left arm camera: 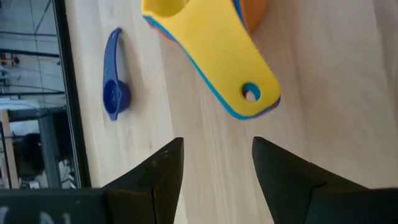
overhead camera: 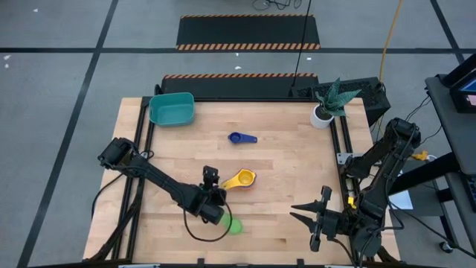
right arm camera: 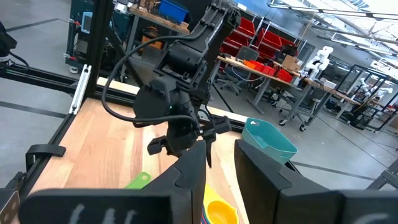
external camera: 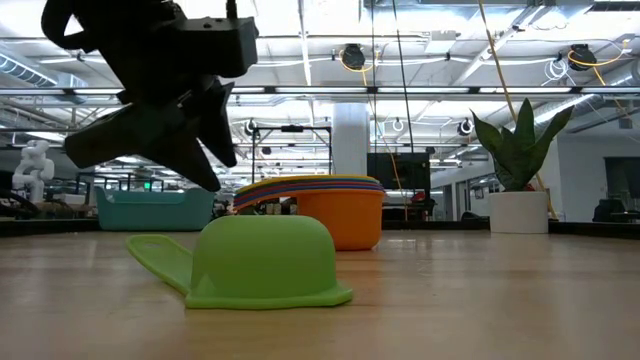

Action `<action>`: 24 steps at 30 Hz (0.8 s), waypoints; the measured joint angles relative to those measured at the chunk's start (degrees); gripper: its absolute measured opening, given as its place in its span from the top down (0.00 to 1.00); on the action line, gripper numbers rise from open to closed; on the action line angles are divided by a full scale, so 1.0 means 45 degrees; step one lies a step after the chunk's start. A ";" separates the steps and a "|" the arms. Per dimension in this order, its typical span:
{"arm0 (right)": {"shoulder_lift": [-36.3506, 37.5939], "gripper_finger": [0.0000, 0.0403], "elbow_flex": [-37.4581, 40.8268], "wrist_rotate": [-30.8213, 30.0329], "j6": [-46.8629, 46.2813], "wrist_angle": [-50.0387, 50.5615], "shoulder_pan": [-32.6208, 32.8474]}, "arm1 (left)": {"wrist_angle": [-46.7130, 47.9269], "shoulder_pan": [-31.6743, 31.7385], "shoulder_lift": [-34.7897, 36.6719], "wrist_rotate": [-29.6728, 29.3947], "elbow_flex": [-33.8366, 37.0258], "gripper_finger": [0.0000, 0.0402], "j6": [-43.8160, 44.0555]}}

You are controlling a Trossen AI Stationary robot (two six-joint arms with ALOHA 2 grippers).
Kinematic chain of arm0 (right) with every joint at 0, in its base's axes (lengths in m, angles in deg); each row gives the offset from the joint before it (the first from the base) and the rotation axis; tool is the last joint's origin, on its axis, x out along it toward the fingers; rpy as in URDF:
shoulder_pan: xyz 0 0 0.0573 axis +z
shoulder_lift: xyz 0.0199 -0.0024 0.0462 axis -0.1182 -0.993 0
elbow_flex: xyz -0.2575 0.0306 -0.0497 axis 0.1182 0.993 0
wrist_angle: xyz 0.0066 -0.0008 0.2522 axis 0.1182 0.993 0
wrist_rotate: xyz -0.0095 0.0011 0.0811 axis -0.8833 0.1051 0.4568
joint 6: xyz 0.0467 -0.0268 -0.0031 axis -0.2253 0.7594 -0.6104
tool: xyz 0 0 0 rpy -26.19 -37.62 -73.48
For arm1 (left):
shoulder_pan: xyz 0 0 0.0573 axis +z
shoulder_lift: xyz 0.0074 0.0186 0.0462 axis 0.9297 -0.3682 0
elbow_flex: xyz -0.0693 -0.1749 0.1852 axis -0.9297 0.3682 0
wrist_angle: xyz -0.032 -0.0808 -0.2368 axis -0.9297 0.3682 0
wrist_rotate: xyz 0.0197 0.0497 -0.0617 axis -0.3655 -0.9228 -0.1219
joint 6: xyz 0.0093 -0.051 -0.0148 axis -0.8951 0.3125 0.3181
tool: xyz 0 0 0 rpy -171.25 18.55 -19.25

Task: Nest measuring cups in basket
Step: Stack the yellow measuring cup on top of the light blue measuring cup

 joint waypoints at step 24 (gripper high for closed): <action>0.0000 0.81 0.0000 0.0719 0.0026 -0.0242 -0.0005 | -0.1149 0.0629 0.0049 0.3260 0.0000 0.40 0.5506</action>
